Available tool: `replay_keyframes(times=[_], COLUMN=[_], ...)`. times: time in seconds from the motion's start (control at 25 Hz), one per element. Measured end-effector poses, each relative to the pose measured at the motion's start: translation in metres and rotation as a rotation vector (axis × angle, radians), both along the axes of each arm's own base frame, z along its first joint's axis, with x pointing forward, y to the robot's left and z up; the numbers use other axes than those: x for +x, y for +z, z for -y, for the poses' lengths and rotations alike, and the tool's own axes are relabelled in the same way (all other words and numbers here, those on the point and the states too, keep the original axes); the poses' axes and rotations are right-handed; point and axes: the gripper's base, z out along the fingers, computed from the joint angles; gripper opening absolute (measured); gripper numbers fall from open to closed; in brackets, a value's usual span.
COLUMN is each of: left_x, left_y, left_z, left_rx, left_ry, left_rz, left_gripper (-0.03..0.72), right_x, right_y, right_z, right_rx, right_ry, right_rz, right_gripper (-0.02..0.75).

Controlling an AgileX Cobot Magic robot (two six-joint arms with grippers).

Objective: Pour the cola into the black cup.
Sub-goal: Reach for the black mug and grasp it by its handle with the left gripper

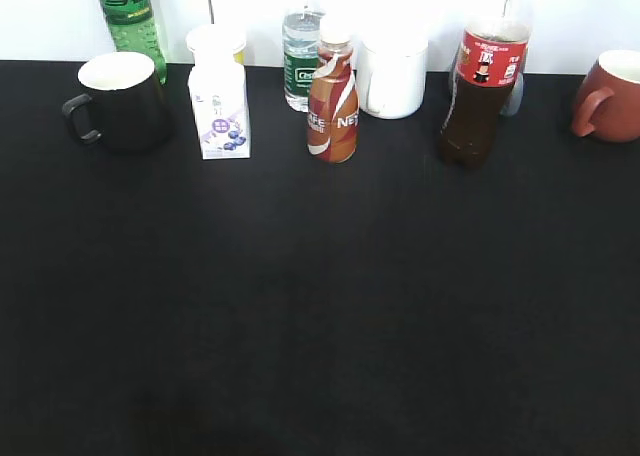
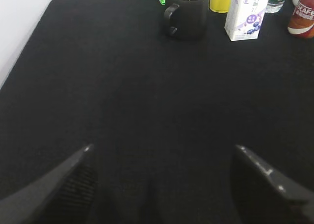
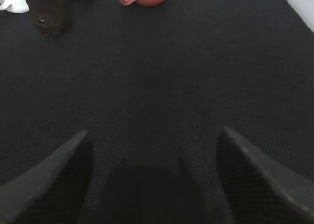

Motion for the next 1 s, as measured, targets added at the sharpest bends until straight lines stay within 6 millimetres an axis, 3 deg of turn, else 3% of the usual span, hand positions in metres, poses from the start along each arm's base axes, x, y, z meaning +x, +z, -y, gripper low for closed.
replay_keyframes(times=[0.16, 0.32, 0.44, 0.48, 0.56, 0.76, 0.84, 1.0], left_x=[0.000, -0.001, 0.005, 0.022, 0.062, 0.166, 0.206, 0.252], left_y=[0.000, 0.003, 0.032, 0.043, 0.037, -0.009, -0.043, -0.102], left_z=[0.000, 0.000, 0.000, 0.001, 0.002, 0.006, 0.009, 0.019], left_rx=[0.000, -0.004, -0.024, -0.033, -0.037, -0.035, -0.008, -0.001], left_ry=[0.000, -0.002, 0.003, 0.008, 0.014, 0.034, 0.016, -0.070], left_rz=[0.000, 0.016, 0.321, 0.450, 0.490, 0.465, 0.380, 0.287], left_gripper=[0.628, 0.490, 0.478, 0.478, 0.477, 0.499, 0.517, 0.522], right_x=[0.000, 0.000, 0.000, 0.000, 0.000, 0.000, 0.000, 0.000], right_y=[0.000, 0.000, 0.000, 0.000, 0.000, 0.000, 0.000, 0.000], right_z=[0.000, 0.000, 0.000, 0.000, 0.000, 0.000, 0.000, 0.000], right_rx=[0.000, 0.000, 0.000, 0.000, 0.000, 0.000, 0.000, 0.001], right_ry=[0.000, 0.000, 0.000, 0.000, 0.000, 0.000, 0.000, 0.001], right_rz=[0.000, 0.000, 0.000, 0.000, 0.000, 0.000, 0.000, 0.000], right_gripper=[0.594, 0.594, 0.594, 0.594, 0.594, 0.594, 0.594, 0.594])
